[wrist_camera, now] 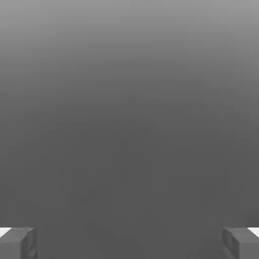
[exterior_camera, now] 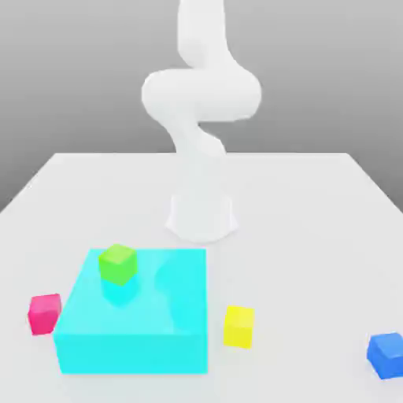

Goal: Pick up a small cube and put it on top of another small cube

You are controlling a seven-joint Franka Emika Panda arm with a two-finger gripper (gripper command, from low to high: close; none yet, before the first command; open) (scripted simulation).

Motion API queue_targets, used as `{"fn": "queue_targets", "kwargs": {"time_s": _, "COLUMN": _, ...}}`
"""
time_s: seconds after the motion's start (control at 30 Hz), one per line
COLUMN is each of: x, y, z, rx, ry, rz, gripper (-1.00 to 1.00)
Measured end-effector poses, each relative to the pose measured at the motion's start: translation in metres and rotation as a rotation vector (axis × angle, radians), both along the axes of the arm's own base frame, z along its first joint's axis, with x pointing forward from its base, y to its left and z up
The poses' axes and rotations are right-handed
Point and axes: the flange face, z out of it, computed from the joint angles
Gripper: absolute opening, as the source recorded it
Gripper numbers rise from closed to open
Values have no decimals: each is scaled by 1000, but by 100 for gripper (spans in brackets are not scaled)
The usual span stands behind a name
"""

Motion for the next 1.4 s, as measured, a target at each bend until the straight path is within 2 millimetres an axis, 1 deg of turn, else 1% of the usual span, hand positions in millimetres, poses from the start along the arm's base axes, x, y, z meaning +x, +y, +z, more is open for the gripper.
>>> {"fn": "queue_targets", "kwargs": {"time_s": 0.1, "x": 30, "y": -27, "z": -46, "rx": 11, "ry": 75, "rz": -134, "gripper": 0}}
{"fn": "queue_targets", "kwargs": {"time_s": 0.2, "x": 51, "y": -58, "z": -94, "rx": 29, "ry": 144, "rz": -260, "gripper": 0}}
{"fn": "queue_targets", "kwargs": {"time_s": 0.3, "x": 64, "y": -92, "z": -143, "rx": 55, "ry": 210, "rz": -381, "gripper": 0}}
{"fn": "queue_targets", "kwargs": {"time_s": 0.4, "x": 69, "y": -126, "z": -193, "rx": 89, "ry": 273, "rz": -500, "gripper": 0}}
{"fn": "queue_targets", "kwargs": {"time_s": 0.5, "x": 66, "y": -160, "z": -243, "rx": 133, "ry": 334, "rz": -616, "gripper": 0}}
{"fn": "queue_targets", "kwargs": {"time_s": 0.63, "x": 51, "y": -200, "z": -309, "rx": 204, "ry": 410, "rz": -764, "gripper": 0}}
{"fn": "queue_targets", "kwargs": {"time_s": 0.73, "x": 29, "y": -229, "z": -357, "rx": 272, "ry": 460, "rz": -883, "gripper": 0}}
{"fn": "queue_targets", "kwargs": {"time_s": 0.83, "x": 4, "y": -251, "z": -402, "rx": 350, "ry": 506, "rz": -996, "gripper": 0}}
{"fn": "queue_targets", "kwargs": {"time_s": 0.87, "x": -4, "y": -255, "z": -417, "rx": 377, "ry": 520, "rz": -1029, "gripper": 0}}
{"fn": "queue_targets", "kwargs": {"time_s": 1.0, "x": -34, "y": -261, "z": -470, "rx": 492, "ry": 574, "rz": -1145, "gripper": 0}}
{"fn": "queue_targets", "kwargs": {"time_s": 1.07, "x": -39, "y": -263, "z": -491, "rx": 518, "ry": 580, "rz": -1169, "gripper": 0}}
{"fn": "queue_targets", "kwargs": {"time_s": 1.2, "x": -40, "y": -263, "z": -533, "rx": 525, "ry": 583, "rz": -1178, "gripper": 0}}
{"fn": "queue_targets", "kwargs": {"time_s": 1.23, "x": -41, "y": -262, "z": -543, "rx": 524, "ry": 584, "rz": -1178, "gripper": -100}}
{"fn": "queue_targets", "kwargs": {"time_s": 1.4, "x": -41, "y": -262, "z": -543, "rx": 524, "ry": 583, "rz": -1178, "gripper": -100}}
